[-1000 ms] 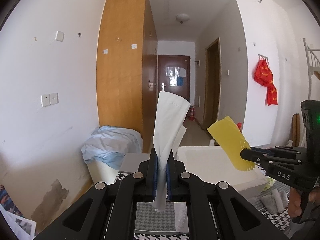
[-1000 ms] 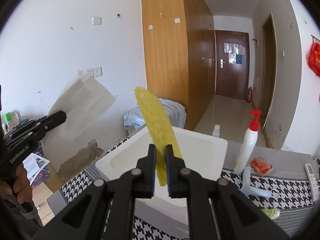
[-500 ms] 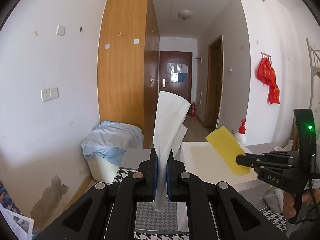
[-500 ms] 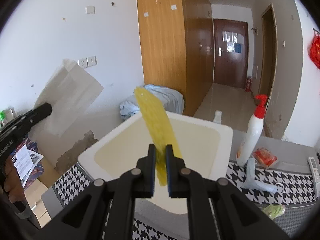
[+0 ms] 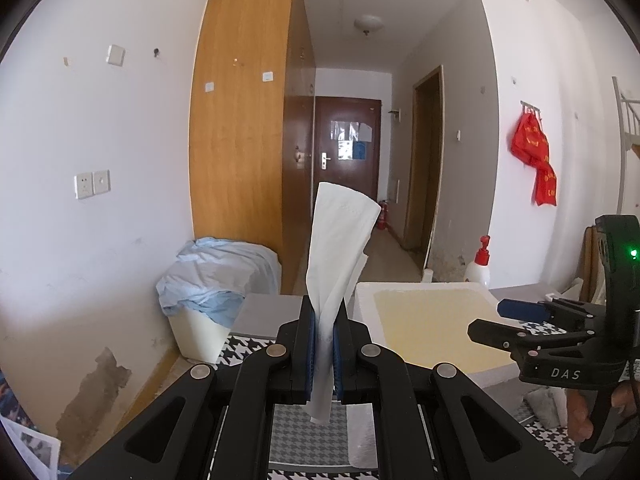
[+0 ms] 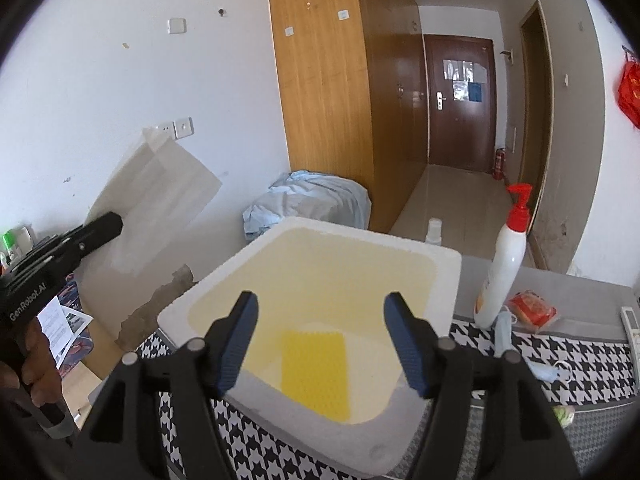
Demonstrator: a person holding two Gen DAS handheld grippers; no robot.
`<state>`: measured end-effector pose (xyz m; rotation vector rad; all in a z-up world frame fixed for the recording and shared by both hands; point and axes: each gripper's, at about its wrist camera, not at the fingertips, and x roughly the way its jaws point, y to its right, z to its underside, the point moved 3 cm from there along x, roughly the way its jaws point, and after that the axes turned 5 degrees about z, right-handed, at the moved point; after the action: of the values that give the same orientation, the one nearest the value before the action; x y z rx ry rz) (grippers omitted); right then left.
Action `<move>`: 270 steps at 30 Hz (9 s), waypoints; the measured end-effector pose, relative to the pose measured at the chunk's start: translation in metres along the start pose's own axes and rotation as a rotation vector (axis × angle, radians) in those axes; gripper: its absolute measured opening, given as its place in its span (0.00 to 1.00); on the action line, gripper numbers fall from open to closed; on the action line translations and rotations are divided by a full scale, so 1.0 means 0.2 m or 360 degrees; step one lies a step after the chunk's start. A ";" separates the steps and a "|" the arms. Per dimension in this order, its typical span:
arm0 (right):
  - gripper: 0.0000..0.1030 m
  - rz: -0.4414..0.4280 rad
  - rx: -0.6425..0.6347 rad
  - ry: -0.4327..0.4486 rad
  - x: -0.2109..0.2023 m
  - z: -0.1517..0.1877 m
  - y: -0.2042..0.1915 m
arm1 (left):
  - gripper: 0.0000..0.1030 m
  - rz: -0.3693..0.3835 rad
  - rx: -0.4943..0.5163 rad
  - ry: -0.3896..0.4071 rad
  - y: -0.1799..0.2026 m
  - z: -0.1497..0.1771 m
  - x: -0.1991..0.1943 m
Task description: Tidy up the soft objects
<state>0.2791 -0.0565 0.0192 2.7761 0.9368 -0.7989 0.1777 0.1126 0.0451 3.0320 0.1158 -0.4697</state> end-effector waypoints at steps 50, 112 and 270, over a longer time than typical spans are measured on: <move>0.99 0.0284 0.0117 0.0185 -0.34 0.11 0.36 | 0.07 0.0299 0.0104 -0.0122 0.34 -0.05 0.23; 0.99 0.0424 0.0206 0.0356 -0.80 0.33 0.50 | 0.99 0.0374 0.0144 0.0036 0.64 0.02 -0.14; 0.11 0.0356 0.0509 -0.0226 -0.45 0.94 0.89 | 0.99 0.0671 0.0311 -0.0498 1.18 0.63 0.33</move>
<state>0.2404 -0.2960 -0.1070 2.9631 0.4992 -1.1772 0.2230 -0.1282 -0.0802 2.9855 -0.6038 -0.9426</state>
